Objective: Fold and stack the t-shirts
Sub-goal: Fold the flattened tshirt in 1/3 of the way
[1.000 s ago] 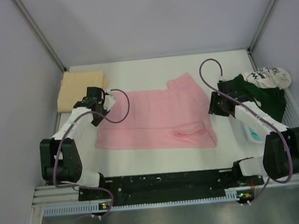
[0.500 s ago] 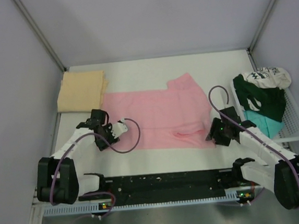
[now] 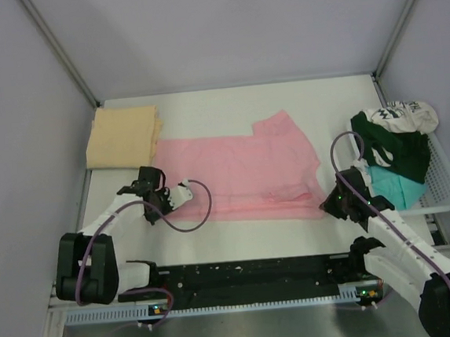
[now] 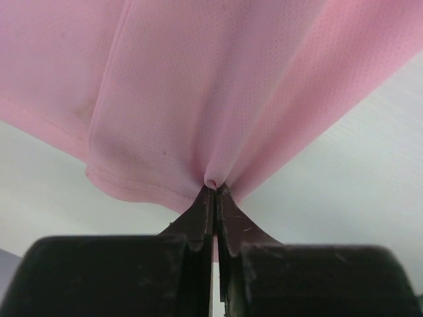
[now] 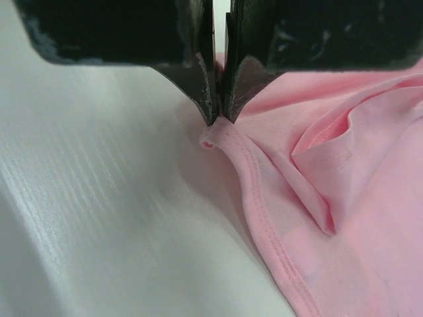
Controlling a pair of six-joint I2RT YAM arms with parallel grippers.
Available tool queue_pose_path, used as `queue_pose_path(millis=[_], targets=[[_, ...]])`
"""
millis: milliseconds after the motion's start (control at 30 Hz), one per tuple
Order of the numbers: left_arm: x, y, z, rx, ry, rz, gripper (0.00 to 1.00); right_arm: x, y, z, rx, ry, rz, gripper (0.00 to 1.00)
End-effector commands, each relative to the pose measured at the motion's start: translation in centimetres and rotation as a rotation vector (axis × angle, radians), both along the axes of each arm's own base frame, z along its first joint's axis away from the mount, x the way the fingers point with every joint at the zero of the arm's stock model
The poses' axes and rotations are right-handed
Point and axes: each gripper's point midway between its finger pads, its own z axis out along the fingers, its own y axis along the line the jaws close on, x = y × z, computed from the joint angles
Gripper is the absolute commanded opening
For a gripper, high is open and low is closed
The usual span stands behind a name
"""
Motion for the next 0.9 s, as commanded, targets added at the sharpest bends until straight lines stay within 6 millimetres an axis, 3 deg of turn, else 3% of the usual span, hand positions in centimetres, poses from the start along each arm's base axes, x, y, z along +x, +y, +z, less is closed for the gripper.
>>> queue_pose_path(millis=[0,67,133,200,233,333,400,500,567,667,867], targets=[[-6.4,0.3,-0.6,-0.009,0.197,-0.014,0.00,-0.1,-3.0,-0.2,-0.106,-0.014,-0.122,0.00],[-8.6,-0.3,-0.7,-0.033,0.264,-0.038,0.03,-0.3,-3.4,-0.1,-0.121,-0.011,-0.138,0.00],[-9.9,-0.9,-0.7,-0.052,0.292,-0.062,0.15,-0.3,-3.7,0.1,-0.132,-0.014,-0.160,0.04],[-10.2,-0.9,-0.9,-0.052,0.287,-0.062,0.26,-0.1,-4.2,0.7,-0.148,-0.029,-0.185,0.41],[-9.9,-0.8,-0.8,-0.046,0.265,-0.058,0.29,-0.1,-4.5,1.1,-0.160,-0.039,-0.193,0.50],[-8.6,0.2,-0.4,0.010,0.194,-0.026,0.42,1.5,-4.9,4.0,-0.198,-0.128,-0.167,0.57],[-7.4,1.4,0.3,0.076,0.142,-0.001,0.47,3.4,-4.0,6.7,-0.218,-0.209,-0.042,0.52],[-6.4,2.4,1.6,0.132,0.106,0.032,0.52,5.5,0.2,9.3,-0.158,-0.281,0.198,0.17],[-6.5,2.3,2.5,0.126,0.120,0.032,0.53,5.9,4.7,9.5,-0.072,-0.299,0.398,0.00],[-7.0,1.7,3.8,0.086,0.147,0.034,0.54,5.1,9.8,8.2,-0.034,-0.253,0.601,0.00],[-6.6,0.6,5.5,0.015,0.143,0.080,0.55,2.6,15.3,4.8,-0.075,-0.121,0.847,0.00]])
